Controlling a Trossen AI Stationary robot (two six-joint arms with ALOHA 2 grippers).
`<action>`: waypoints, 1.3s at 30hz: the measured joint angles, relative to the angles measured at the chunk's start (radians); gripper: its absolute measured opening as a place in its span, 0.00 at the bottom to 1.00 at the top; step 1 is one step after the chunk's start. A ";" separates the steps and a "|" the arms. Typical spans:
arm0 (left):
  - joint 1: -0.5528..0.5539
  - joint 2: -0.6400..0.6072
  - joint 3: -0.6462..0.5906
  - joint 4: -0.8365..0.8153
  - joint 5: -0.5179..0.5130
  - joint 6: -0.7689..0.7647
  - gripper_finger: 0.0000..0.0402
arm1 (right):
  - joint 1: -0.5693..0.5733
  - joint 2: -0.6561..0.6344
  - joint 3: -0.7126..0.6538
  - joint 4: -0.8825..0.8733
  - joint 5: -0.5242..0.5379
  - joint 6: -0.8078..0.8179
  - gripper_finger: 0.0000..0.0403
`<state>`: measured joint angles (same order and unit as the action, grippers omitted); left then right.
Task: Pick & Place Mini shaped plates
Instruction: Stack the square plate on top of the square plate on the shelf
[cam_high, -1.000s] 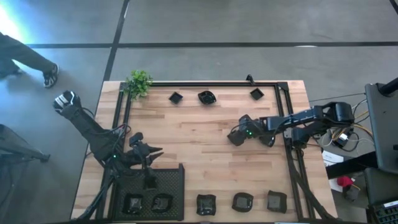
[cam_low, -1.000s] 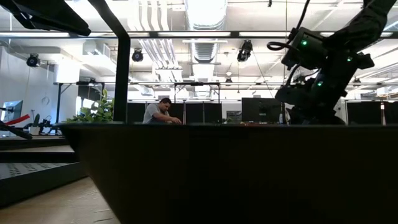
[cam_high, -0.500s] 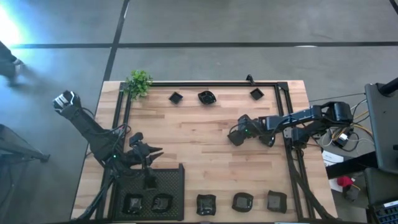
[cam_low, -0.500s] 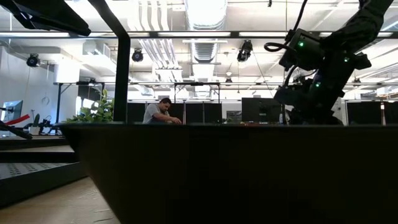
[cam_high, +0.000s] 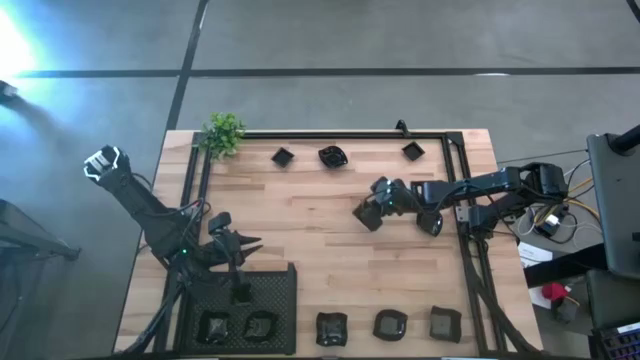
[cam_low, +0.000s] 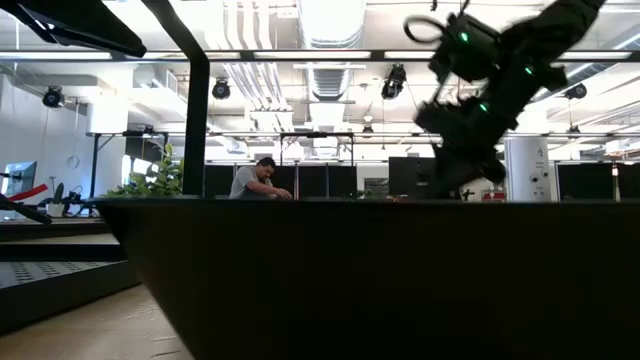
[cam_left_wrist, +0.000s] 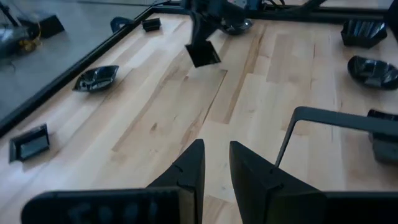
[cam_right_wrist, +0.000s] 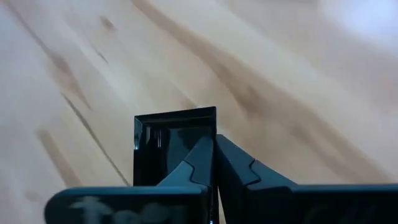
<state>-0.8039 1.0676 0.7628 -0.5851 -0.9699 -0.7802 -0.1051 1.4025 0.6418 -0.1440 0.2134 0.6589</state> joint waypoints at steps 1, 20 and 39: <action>0.003 0.000 0.000 0.000 0.000 0.019 0.17 | 0.000 0.000 0.023 0.000 0.006 -0.025 0.02; 0.311 0.003 0.000 0.316 -0.042 0.469 0.17 | 0.003 0.097 0.405 0.026 0.104 -0.408 0.02; 0.491 0.092 0.000 0.544 0.003 0.619 0.17 | 0.036 0.314 0.684 0.022 0.101 -0.607 0.02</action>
<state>-0.3131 1.1595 0.7624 -0.0412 -0.9668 -0.1608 -0.0687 1.7168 1.3258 -0.1216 0.3141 0.0515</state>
